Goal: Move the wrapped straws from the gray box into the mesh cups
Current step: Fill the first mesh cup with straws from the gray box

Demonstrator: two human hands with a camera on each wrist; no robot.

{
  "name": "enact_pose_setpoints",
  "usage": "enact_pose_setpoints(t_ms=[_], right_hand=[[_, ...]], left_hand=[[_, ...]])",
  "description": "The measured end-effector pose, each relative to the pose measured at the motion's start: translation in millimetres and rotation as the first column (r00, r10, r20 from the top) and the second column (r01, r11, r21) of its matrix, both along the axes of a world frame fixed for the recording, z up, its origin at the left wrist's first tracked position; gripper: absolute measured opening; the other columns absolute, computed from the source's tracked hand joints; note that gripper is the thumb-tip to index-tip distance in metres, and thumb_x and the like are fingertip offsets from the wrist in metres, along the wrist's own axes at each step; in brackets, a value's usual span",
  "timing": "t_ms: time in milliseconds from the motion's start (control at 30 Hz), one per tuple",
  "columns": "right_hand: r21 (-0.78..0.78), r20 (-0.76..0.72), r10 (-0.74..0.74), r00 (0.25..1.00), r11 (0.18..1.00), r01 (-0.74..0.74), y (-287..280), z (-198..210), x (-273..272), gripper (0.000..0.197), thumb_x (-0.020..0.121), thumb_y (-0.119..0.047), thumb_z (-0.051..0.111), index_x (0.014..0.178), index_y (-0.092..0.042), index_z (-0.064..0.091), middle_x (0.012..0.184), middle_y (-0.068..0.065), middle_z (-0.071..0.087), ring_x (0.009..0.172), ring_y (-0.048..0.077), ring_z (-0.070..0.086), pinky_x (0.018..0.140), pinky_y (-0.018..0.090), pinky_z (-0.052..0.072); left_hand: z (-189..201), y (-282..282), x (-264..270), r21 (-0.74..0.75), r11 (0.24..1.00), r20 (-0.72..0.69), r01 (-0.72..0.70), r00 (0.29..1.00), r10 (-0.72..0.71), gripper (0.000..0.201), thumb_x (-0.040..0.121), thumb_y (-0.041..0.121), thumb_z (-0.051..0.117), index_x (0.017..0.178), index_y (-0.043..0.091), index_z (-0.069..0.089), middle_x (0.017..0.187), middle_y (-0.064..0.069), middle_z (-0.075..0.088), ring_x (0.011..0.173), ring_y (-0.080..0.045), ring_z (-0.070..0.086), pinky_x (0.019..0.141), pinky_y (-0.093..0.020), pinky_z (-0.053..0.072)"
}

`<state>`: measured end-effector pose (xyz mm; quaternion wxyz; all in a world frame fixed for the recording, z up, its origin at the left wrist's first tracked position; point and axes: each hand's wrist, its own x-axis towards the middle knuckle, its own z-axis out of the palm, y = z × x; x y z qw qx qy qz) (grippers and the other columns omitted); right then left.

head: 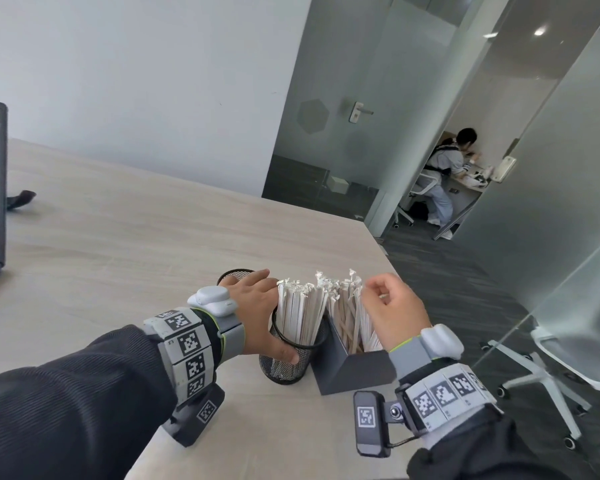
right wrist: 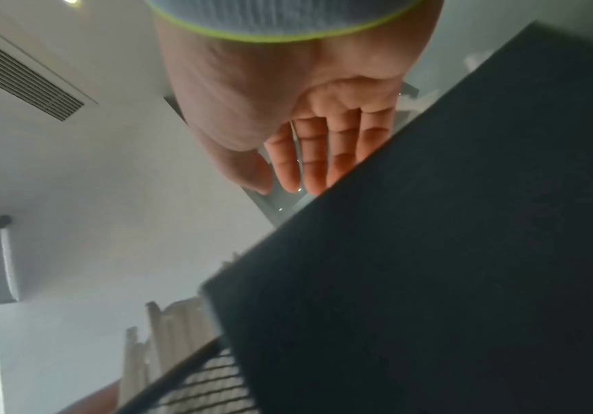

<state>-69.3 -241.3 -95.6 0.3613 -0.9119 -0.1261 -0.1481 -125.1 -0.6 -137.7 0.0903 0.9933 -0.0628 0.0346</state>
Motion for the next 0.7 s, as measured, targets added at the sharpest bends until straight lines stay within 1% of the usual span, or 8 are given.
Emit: enact_pose_setpoints(t_ms=[33,100,233,367,433,500,633,700], right_hand=[[-0.051,-0.046,-0.027,0.999,0.998,0.025,-5.2,-2.6,2.7,0.003,0.087,-0.027,0.063,0.089,-0.025,0.065,0.088,-0.009,0.066,0.079,0.013,0.061,0.07,0.027,0.045],[-0.165,-0.103,-0.047,0.994,0.986,0.03,-11.8,-8.9,5.6,0.012,0.085,-0.031,0.066,0.094,-0.024,0.064,0.092,-0.007,0.066,0.082,0.016,0.061,0.073,0.028,0.045],[-0.296,-0.174,-0.079,0.982,0.955,0.024,-12.9,-16.5,4.9,0.045,0.079,-0.041,0.072,0.117,-0.024,0.056,0.11,-0.006,0.06,0.098,0.015,0.059,0.082,0.029,0.045],[-0.357,-0.208,-0.134,0.969,0.933,0.052,-5.7,-19.4,3.4,0.06,0.07,-0.052,0.077,0.116,-0.026,0.047,0.101,-0.007,0.062,0.092,0.019,0.062,0.076,0.03,0.047],[-0.407,-0.243,-0.144,0.959,0.913,0.034,-4.1,-19.2,5.9,0.06,0.069,-0.055,0.076,0.113,-0.028,0.046,0.099,-0.008,0.064,0.091,0.02,0.063,0.072,0.029,0.045],[-0.477,-0.271,-0.138,0.953,0.879,-0.008,-2.5,-17.8,9.8,0.053,0.068,-0.056,0.074,0.107,-0.028,0.051,0.097,-0.007,0.065,0.09,0.019,0.062,0.069,0.028,0.042],[-0.602,-0.314,-0.122,0.942,0.793,-0.098,1.5,-19.1,20.6,0.04,0.065,-0.052,0.068,0.088,-0.021,0.054,0.097,0.0,0.058,0.088,0.023,0.057,0.073,0.031,0.045],[-0.599,-0.366,-0.101,0.925,0.787,-0.151,2.7,-20.3,23.4,0.034,0.066,-0.048,0.067,0.089,-0.023,0.058,0.095,0.0,0.063,0.087,0.024,0.061,0.075,0.031,0.049]], left_hand=[[0.4,0.2,-0.5,0.0,1.0,-0.004,0.002,1.0,-0.002,0.123,0.043,0.102,0.044,0.149,0.044,0.022,0.157,0.021,0.026,0.152,-0.011,0.007,0.119,-0.051,0.015],[1.7,0.4,-1.4,-0.005,1.0,-0.016,0.006,1.0,-0.006,0.122,0.044,0.102,0.045,0.149,0.045,0.02,0.158,0.021,0.025,0.152,-0.012,0.006,0.119,-0.051,0.015],[3.2,-0.3,-2.7,-0.004,1.0,-0.02,0.005,1.0,-0.005,0.122,0.044,0.102,0.045,0.149,0.045,0.019,0.158,0.021,0.025,0.152,-0.012,0.006,0.12,-0.051,0.015],[3.9,-1.1,-3.4,-0.008,1.0,-0.021,0.002,1.0,-0.002,0.121,0.046,0.101,0.047,0.15,0.045,0.018,0.158,0.021,0.024,0.152,-0.012,0.005,0.12,-0.051,0.015],[4.1,-1.0,-3.4,-0.009,1.0,-0.021,0.003,1.0,-0.003,0.121,0.045,0.101,0.046,0.15,0.046,0.017,0.158,0.021,0.024,0.152,-0.012,0.005,0.12,-0.051,0.014],[4.2,-0.5,-3.8,-0.006,1.0,-0.022,0.003,1.0,-0.003,0.122,0.045,0.101,0.045,0.15,0.045,0.018,0.158,0.021,0.024,0.152,-0.012,0.005,0.12,-0.05,0.014],[4.3,-1.2,-3.6,0.002,1.0,-0.012,-0.001,1.0,0.001,0.123,0.045,0.101,0.045,0.15,0.044,0.019,0.158,0.021,0.025,0.152,-0.012,0.006,0.12,-0.05,0.016],[3.6,-1.3,-3.1,0.0,1.0,-0.014,-0.003,1.0,0.003,0.123,0.044,0.101,0.045,0.15,0.044,0.02,0.158,0.021,0.025,0.152,-0.011,0.006,0.12,-0.05,0.015]])
